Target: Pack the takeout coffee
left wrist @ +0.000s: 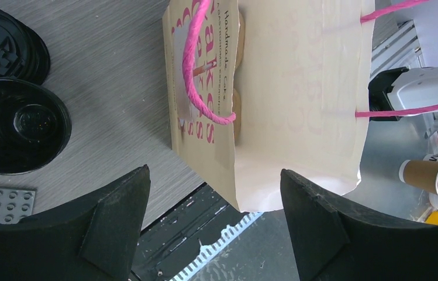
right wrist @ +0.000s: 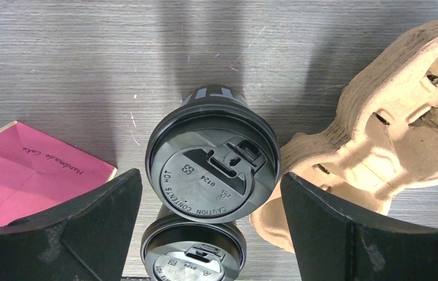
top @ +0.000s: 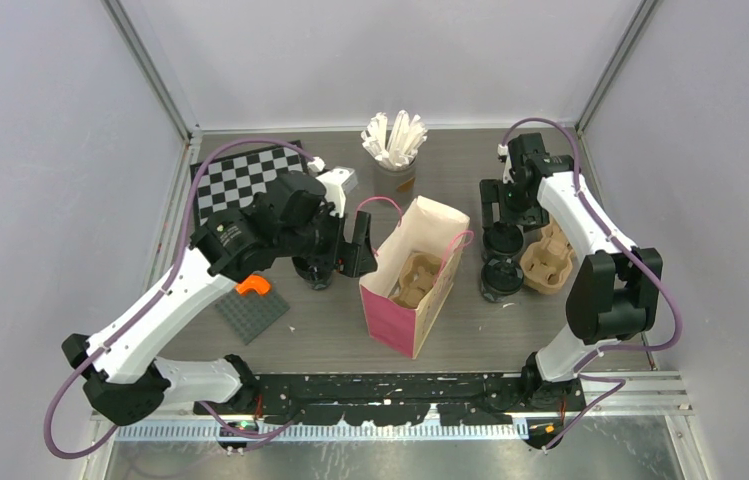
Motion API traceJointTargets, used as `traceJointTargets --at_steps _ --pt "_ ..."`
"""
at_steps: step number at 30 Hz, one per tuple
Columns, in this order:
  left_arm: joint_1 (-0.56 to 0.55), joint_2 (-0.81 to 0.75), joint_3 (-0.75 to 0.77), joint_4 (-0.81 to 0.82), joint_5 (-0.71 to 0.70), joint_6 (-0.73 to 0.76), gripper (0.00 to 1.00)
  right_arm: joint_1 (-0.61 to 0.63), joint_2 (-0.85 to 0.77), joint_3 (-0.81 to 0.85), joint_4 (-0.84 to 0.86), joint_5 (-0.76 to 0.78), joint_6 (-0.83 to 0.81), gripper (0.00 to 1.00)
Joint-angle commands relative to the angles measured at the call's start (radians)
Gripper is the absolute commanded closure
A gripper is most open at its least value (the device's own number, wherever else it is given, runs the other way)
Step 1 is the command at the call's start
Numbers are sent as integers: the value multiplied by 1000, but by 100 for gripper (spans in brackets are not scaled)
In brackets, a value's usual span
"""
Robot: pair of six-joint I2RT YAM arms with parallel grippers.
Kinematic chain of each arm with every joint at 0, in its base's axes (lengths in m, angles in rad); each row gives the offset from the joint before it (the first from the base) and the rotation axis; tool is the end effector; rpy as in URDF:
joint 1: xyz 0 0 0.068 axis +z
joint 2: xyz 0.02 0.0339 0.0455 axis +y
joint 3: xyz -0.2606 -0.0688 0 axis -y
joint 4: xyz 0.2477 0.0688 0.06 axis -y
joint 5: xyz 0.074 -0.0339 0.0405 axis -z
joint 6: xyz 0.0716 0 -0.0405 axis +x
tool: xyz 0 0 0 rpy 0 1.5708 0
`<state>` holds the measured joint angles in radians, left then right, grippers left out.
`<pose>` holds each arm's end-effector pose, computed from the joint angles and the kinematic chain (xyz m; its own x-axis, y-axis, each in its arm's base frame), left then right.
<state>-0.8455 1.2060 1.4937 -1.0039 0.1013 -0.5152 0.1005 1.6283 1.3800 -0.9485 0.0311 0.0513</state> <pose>0.1651 -0.1972 0.3894 -0.7707 0.1305 -0.6237 0.4773 0.7667 -0.4294 0.3415 0.0322 0.2355 -0.9295 -0.0422 -0.3663 -0.0414 0.9991 -0.0102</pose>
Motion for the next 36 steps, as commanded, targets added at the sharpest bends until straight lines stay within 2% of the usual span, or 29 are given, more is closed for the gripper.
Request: traceJointTargets --at_steps 1,11,20,36 --pt "0 -20 6 28 -13 1 17 -6 -4 6 3 -4 -17 8" --pt "0 -44 -16 30 -17 -12 17 -6 -5 -19 20 -2 -16 9" --pt "0 -72 -51 45 -24 -36 17 -7 12 -10 14 5 -10 15" --pt "0 -91 -59 44 -47 -43 17 -6 31 3 10 56 4 14"
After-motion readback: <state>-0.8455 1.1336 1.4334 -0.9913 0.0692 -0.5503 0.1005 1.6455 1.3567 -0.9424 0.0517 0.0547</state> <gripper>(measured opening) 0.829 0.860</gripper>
